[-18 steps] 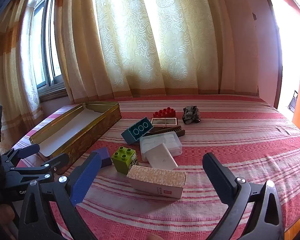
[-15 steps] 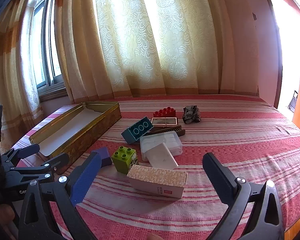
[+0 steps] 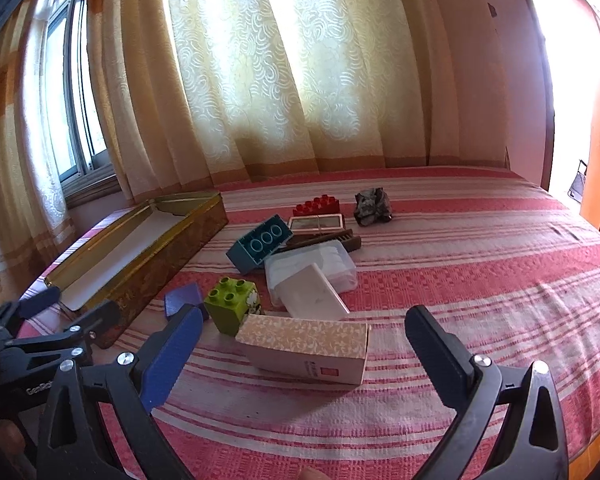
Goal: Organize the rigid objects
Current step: 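Grasp the beige printed box with the right tool while the left tool grasps the green Duplo brick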
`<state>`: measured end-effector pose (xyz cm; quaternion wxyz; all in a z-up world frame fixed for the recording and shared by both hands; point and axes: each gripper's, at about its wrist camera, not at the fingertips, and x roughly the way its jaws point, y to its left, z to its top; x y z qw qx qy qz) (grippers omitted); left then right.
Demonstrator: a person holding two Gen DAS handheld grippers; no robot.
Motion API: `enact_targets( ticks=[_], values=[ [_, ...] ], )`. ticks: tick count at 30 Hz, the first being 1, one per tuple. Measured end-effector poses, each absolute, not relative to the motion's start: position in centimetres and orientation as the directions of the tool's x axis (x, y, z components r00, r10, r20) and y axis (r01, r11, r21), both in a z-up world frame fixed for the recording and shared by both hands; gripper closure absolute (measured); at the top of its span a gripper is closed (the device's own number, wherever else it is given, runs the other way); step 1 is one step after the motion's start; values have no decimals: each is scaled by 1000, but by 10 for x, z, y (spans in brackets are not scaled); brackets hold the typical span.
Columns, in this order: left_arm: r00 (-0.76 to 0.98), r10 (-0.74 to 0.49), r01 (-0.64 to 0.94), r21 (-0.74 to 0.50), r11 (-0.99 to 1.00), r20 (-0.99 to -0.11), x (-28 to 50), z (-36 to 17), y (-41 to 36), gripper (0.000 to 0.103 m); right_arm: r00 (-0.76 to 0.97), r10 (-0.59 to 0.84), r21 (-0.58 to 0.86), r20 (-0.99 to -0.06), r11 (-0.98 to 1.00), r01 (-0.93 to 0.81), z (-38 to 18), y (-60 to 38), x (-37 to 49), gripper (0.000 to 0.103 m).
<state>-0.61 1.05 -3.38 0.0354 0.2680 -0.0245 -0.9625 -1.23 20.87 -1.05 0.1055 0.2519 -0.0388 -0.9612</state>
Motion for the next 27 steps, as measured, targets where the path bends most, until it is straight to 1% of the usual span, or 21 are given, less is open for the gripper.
enact_targets(
  ticks=[3, 10, 15, 16, 18, 19, 21, 27],
  values=[
    [-849, -52, 29, 53, -998, -526, -8, -35, 12, 0, -845, -209, 125, -492, -978, 169, -15, 209, -16, 1],
    [-841, -28, 14, 30, -999, -540, -11, -38, 15, 0, -816, -210, 140, -539, -977, 159, -27, 207, -25, 1],
    [-836, 12, -31, 25, -999, -548, -11, -39, 27, 0, -776, -176, 99, -605, -984, 146, -34, 202, -37, 1],
    [-837, 13, -37, 32, -999, -547, -10, -38, 30, 0, -779, -179, 99, -601, -984, 149, -34, 203, -37, 1],
    [-835, 22, -48, 34, -998, -551, -11, -38, 35, 0, -779, -187, 100, -598, -982, 159, -35, 205, -37, 13],
    [-834, 24, -52, 35, -998, -551, -10, -38, 37, 0, -775, -191, 96, -602, -981, 167, -36, 205, -38, 20],
    [-836, 31, -63, 39, -997, -549, -10, -36, 41, 0, -775, -192, 95, -602, -981, 170, -36, 209, -38, 20],
    [-823, 80, -122, 37, -992, -562, -18, -34, 61, 0, -788, -216, 165, -577, -975, 147, -33, 234, -39, 21]
  ],
)
